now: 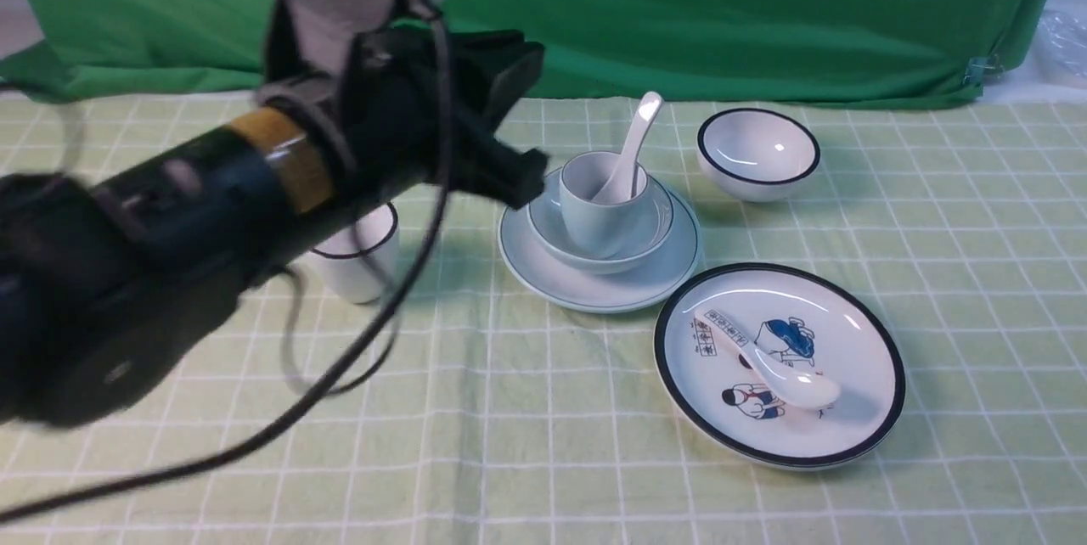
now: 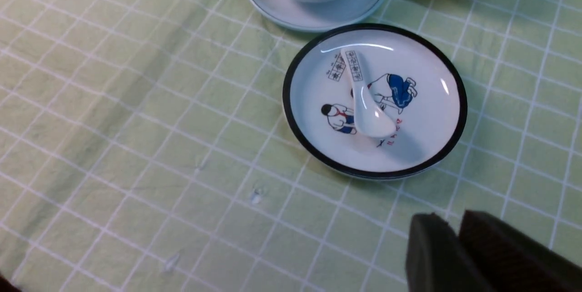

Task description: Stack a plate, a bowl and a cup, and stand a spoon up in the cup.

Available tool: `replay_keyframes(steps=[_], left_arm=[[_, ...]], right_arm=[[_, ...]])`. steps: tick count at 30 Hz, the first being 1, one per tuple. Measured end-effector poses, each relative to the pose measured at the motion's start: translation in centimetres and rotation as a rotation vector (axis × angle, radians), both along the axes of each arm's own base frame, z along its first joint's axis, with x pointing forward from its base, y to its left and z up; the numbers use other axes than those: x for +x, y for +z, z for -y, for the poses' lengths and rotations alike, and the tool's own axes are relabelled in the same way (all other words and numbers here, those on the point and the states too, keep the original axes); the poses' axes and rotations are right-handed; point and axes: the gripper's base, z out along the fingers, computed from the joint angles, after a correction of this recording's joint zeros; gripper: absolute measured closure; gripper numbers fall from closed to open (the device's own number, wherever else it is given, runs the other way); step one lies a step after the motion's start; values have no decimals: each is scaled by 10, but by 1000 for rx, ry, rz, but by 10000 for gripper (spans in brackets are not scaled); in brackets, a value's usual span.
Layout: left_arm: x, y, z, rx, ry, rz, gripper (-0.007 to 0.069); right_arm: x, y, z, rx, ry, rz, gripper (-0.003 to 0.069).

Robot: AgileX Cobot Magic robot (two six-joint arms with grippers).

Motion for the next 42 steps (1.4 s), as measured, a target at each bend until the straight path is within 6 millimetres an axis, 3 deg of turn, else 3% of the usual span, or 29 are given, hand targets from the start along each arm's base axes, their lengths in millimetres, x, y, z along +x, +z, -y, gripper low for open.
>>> replay_keyframes(steps=[2,6,9,13,25,30,32,37,42], left_arm=[[-36,-3,-22,-33,3,13,613],[-90,-21,-56,-82,7,55,617],[-115,-28,-72,-115,9,113,617],[-131,-32,-82,-114,13,178,617],[-139,-53,-88,-83,19,156,617],[-139,-54,-88,-74,21,150,617],[-139,-55,-88,-72,21,147,617],[-139,-55,-88,-70,22,145,617],[-139,-56,-88,-69,22,144,615]], right_arm=[[-6,-8,4,6,0,9,617],[-13,-33,8,36,-18,11,629],[-15,-45,9,58,-50,-26,624],[-15,-53,9,56,-62,-54,608],[-15,-53,9,64,-73,-55,589],[-12,-53,20,68,-266,-37,582],[-12,-56,25,50,-316,10,617],[-10,-80,26,15,-307,215,641],[-16,-140,30,19,-356,366,641]])
